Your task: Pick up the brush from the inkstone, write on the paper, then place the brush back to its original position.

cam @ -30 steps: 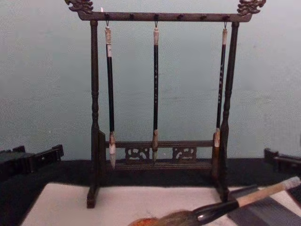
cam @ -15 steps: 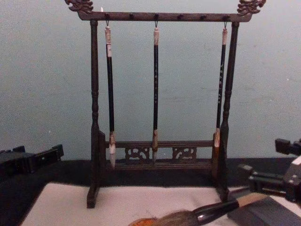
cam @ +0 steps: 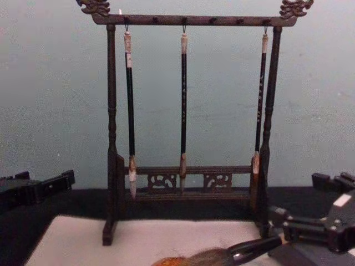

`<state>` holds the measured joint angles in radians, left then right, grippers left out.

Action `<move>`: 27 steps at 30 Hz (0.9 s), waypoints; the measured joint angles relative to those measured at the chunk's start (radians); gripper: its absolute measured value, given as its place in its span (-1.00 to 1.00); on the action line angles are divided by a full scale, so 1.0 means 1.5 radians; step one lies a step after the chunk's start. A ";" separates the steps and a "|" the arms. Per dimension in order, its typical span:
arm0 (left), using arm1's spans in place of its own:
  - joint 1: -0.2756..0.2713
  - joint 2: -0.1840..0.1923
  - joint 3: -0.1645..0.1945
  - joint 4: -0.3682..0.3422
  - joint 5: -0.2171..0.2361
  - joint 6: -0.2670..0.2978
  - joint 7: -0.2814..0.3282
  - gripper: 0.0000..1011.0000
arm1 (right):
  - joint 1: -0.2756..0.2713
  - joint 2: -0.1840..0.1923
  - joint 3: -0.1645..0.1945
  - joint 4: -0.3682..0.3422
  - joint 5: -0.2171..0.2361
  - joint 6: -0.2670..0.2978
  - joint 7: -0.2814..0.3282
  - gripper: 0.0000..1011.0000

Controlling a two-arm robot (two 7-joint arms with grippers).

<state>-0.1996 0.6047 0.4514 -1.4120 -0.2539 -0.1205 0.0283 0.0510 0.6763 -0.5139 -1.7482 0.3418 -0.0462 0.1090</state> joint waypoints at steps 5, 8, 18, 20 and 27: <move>0.000 0.000 0.000 0.000 0.000 0.000 0.000 0.98 | -0.004 -0.001 0.003 0.001 -0.005 -0.004 0.010 0.99; 0.000 0.000 0.000 0.000 0.000 0.000 0.000 0.98 | -0.004 -0.001 0.003 0.001 -0.005 -0.004 0.010 0.99; 0.000 0.000 0.000 0.000 0.000 0.000 0.000 0.98 | -0.003 -0.001 0.003 0.001 -0.004 -0.003 0.008 0.99; 0.000 0.000 0.000 0.000 0.000 0.000 0.000 0.98 | -0.003 -0.001 0.003 0.001 -0.004 -0.003 0.007 0.99; 0.000 0.000 0.000 0.000 0.000 0.000 0.000 0.98 | -0.003 -0.001 0.002 0.001 -0.003 -0.002 0.007 0.99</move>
<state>-0.1995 0.6047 0.4514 -1.4120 -0.2539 -0.1205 0.0283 0.0469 0.6752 -0.5103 -1.7467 0.3373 -0.0498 0.1193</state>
